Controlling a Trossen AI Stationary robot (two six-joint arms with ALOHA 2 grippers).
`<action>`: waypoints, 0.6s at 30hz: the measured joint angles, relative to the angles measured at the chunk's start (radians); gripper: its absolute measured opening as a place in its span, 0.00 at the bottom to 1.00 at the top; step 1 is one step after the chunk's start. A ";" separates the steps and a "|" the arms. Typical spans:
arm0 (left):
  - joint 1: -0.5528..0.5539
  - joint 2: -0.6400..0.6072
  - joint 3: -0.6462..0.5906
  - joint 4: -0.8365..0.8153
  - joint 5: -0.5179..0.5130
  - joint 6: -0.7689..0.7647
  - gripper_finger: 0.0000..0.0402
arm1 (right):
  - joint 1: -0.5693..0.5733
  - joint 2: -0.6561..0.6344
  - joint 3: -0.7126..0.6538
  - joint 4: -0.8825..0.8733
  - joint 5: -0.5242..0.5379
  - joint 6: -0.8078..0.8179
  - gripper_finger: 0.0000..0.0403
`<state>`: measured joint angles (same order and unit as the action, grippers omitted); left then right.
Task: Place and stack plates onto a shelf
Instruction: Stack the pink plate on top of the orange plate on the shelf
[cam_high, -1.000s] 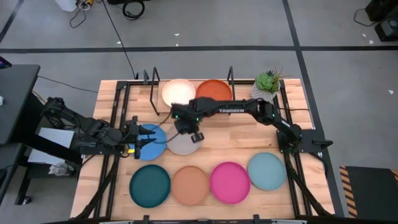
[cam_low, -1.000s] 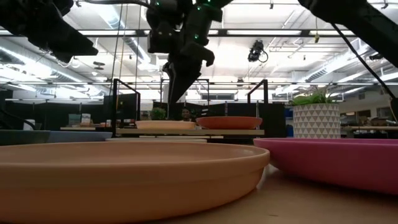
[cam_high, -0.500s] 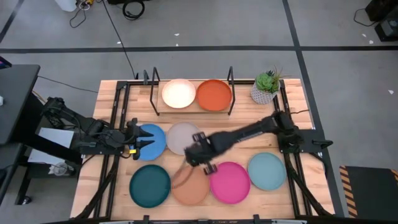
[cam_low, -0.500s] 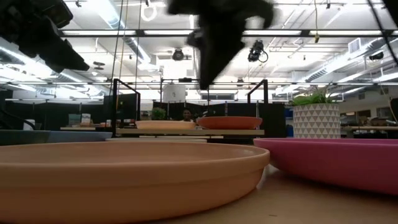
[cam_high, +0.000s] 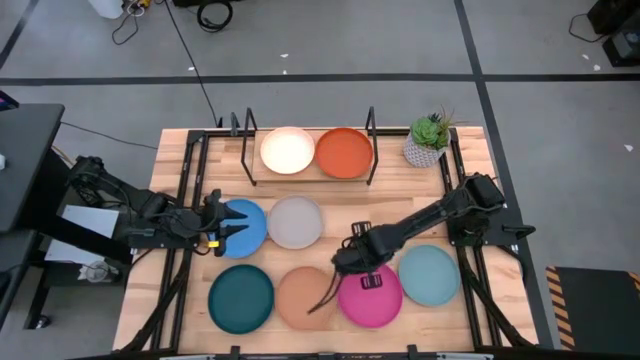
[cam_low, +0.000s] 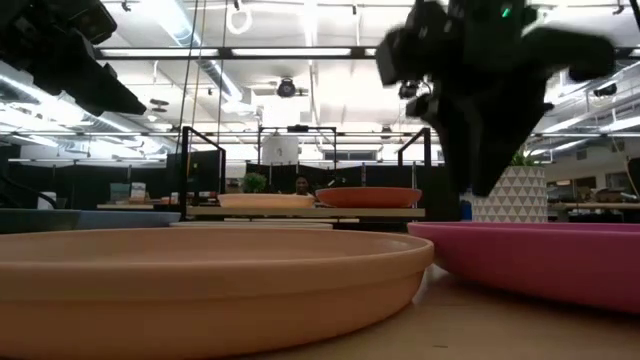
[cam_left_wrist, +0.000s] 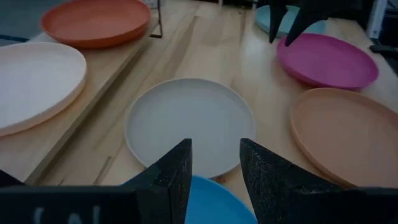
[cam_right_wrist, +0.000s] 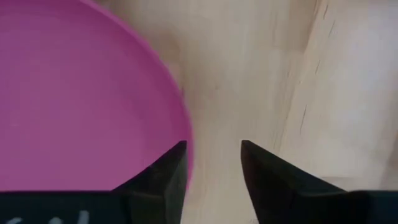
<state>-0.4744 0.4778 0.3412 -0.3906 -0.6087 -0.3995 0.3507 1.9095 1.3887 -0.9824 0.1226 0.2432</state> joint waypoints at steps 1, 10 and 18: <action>0.000 0.000 -0.006 0.008 -0.015 0.001 0.35 | -0.013 0.000 -0.008 0.010 -0.016 0.000 0.40; -0.002 0.000 -0.022 0.068 -0.027 0.182 0.35 | -0.068 -0.004 -0.058 0.026 -0.081 -0.013 0.40; -0.001 0.000 -0.022 0.136 -0.024 0.311 0.35 | -0.087 0.001 -0.107 0.101 -0.093 -0.017 0.39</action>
<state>-0.4755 0.4778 0.3195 -0.2548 -0.6324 -0.0885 0.2638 1.9102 1.2821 -0.8814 0.0295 0.2267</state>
